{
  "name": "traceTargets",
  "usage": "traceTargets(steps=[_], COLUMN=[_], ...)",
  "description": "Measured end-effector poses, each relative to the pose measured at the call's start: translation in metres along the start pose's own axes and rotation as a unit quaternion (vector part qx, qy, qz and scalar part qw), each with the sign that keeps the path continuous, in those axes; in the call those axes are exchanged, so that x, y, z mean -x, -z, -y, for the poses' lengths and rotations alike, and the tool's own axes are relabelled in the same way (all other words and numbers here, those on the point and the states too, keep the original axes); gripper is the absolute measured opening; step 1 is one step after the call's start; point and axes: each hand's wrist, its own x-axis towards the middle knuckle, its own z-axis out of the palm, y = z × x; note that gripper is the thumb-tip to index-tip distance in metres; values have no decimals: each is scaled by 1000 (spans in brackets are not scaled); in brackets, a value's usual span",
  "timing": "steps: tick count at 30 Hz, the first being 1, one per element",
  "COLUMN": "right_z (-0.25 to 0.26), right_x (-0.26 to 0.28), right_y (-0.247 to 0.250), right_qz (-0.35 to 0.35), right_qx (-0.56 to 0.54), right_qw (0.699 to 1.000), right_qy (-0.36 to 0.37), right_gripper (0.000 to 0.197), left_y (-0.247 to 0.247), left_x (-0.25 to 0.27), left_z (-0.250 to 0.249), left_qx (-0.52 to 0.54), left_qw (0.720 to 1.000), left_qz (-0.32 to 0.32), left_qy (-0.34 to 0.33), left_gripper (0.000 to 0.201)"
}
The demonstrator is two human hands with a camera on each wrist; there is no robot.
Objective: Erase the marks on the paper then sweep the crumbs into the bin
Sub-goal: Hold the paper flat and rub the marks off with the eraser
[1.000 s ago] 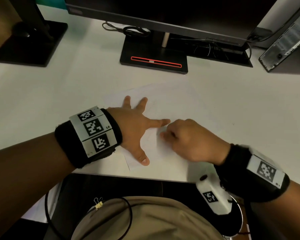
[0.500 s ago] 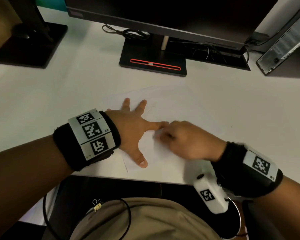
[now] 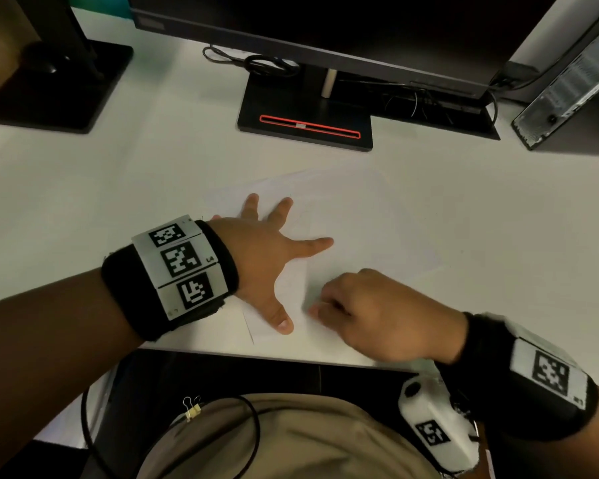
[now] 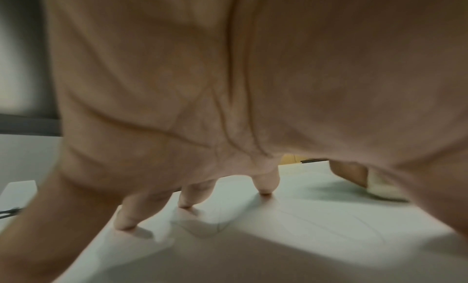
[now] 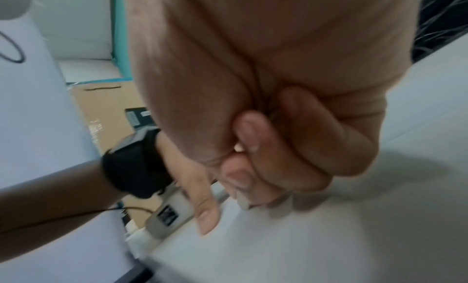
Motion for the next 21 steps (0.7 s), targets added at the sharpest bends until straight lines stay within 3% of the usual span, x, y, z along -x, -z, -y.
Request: traceTargets(steps=[4, 9, 12, 17, 21], right_z=[-9, -5, -16, -12, -34], right_x=[1, 8, 4, 6, 4], right_y=[8, 4, 13, 5, 28], right_qz=[-34, -8, -50, -10, -115], right_qx=[-13, -9, -22, -24, -67], right_qw=[999, 999, 996, 998, 978], right_qy=[-36, -31, -70, -64, -158], right_gripper=[47, 45, 47, 46, 47], left_y=[1, 0, 1, 1, 2], left_x=[1, 1, 1, 1, 3], left_z=[0, 0, -1, 0, 0], left_qx=[1, -7, -6, -8, -30], left_qw=[1000, 1000, 1000, 1000, 1000], left_qz=[1, 1, 3, 2, -5], left_qy=[2, 2, 5, 2, 5], left_gripper=[128, 128, 128, 128, 128])
